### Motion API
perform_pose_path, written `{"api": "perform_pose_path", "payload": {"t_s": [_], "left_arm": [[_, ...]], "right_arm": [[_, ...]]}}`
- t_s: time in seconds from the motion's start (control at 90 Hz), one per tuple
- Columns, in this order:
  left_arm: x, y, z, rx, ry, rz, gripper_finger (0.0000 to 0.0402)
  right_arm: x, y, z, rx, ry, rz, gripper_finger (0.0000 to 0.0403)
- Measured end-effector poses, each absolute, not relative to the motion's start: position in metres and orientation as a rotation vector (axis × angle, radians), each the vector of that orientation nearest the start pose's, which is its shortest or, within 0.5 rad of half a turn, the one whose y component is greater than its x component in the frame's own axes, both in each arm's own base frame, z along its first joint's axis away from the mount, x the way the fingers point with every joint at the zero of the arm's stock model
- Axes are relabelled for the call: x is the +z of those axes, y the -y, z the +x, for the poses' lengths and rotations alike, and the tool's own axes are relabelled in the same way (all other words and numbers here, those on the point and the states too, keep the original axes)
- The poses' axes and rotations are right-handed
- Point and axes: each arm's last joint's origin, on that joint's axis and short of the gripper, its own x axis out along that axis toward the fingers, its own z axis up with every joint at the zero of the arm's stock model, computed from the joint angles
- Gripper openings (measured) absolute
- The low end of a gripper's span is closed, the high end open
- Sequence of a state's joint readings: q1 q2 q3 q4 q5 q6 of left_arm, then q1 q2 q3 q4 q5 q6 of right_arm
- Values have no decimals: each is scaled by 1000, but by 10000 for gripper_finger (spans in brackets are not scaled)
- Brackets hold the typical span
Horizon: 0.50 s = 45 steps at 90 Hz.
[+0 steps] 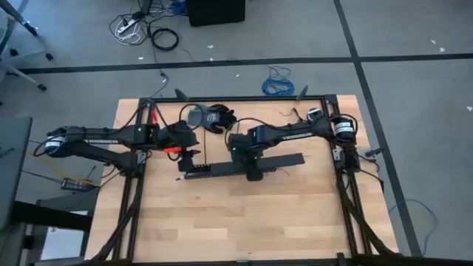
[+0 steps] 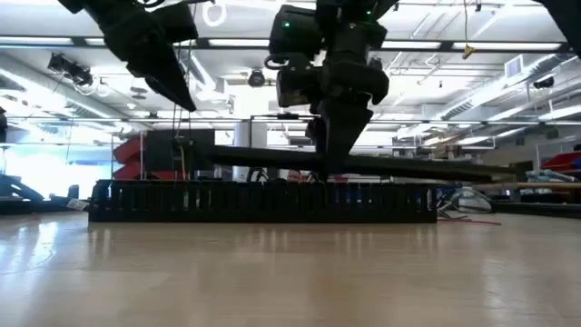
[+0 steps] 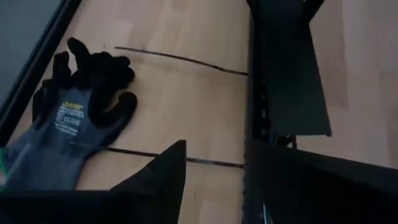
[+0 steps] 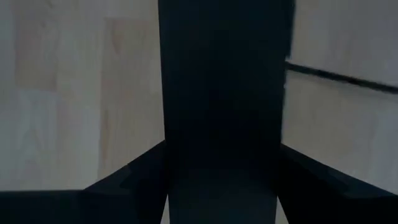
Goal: Ziptie cables
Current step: Close the black cable duct cover
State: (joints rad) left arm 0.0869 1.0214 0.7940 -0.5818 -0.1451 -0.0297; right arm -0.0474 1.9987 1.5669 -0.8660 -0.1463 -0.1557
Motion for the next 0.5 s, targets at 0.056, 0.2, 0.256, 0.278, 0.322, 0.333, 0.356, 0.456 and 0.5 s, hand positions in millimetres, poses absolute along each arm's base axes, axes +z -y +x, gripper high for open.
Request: {"api": "perform_pose_path", "payload": {"t_s": [0.056, 0.2, 0.256, 0.278, 0.322, 0.333, 0.356, 0.456, 0.5], "left_arm": [[262, -22, 200, 231, -808, -3, 163], [264, -22, 201, 233, -786, -10, 163], [264, -21, 202, 219, -778, -20, 163], [264, -21, 202, 211, -774, -23, 163], [264, -21, 204, 206, -766, -26, 163], [264, -21, 205, 206, -765, -27, 163], [264, -21, 205, 204, -767, -28, 163], [262, -21, 206, 204, -776, -30, 163], [261, -21, 207, 204, -777, -30, 163]], "right_arm": [[204, 15, 404, 190, -1268, -11, 242], [204, 17, 404, 171, -1264, 8, 242], [204, 19, 404, 158, -1264, 4, 242], [204, 19, 404, 151, -1264, 3, 242], [205, 21, 405, 137, -1259, -3, 242], [205, 21, 405, 134, -1256, -4, 242], [205, 22, 406, 129, -1251, -3, 242], [205, 27, 405, 106, -1257, 25, 242], [204, 29, 404, 101, -1262, 30, 242]]}}
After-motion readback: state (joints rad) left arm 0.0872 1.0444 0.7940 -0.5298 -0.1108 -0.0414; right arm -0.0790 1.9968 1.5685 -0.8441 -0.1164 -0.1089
